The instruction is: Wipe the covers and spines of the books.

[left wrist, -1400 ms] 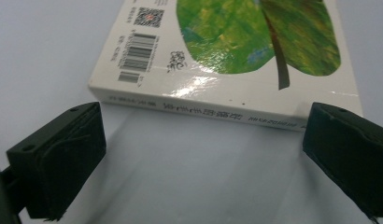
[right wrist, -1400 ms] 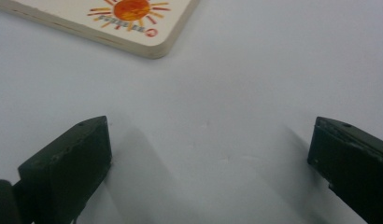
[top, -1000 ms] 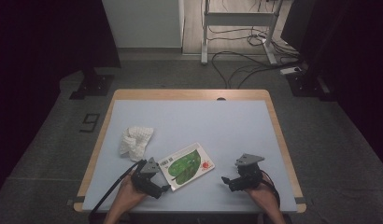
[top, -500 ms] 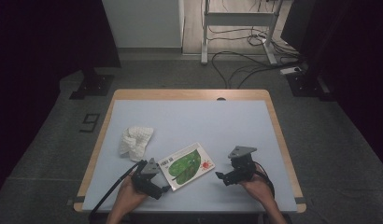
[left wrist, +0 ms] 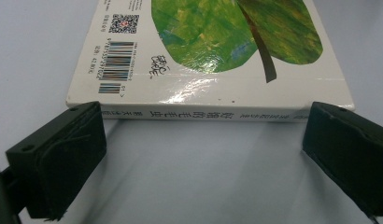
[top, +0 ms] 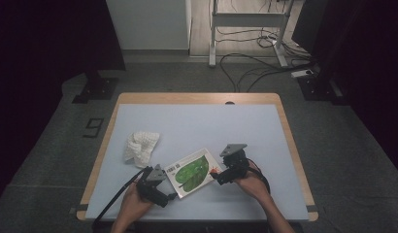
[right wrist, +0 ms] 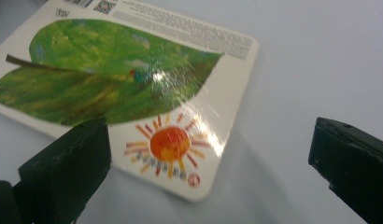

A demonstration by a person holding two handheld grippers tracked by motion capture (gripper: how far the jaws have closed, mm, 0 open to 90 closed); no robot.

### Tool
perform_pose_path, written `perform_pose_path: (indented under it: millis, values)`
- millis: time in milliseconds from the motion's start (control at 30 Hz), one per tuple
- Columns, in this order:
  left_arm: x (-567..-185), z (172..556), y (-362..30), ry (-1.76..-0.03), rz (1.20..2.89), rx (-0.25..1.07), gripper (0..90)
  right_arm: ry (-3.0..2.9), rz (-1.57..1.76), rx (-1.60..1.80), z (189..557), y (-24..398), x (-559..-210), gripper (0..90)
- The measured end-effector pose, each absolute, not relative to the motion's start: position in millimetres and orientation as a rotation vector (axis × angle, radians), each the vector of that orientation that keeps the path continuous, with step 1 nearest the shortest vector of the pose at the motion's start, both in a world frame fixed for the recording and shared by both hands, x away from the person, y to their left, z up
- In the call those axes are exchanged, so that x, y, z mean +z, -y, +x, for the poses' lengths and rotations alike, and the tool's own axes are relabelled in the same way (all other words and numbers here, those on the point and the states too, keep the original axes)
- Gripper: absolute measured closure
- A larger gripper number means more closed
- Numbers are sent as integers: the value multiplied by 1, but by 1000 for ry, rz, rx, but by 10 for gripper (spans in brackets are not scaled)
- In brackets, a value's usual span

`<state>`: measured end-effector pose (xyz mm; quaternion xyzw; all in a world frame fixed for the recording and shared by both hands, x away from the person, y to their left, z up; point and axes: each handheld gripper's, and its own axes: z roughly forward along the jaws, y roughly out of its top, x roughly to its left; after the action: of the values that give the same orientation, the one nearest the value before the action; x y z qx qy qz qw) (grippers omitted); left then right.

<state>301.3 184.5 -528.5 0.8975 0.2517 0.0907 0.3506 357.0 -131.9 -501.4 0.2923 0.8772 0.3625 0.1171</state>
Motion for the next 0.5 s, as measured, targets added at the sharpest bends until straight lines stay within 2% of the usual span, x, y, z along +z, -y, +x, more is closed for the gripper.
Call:
perform_pose_path:
  millis: [500]
  values:
    - [-529,301,-185,-653,2325,232,0,-2657,842,1078,398,92,-514,0]
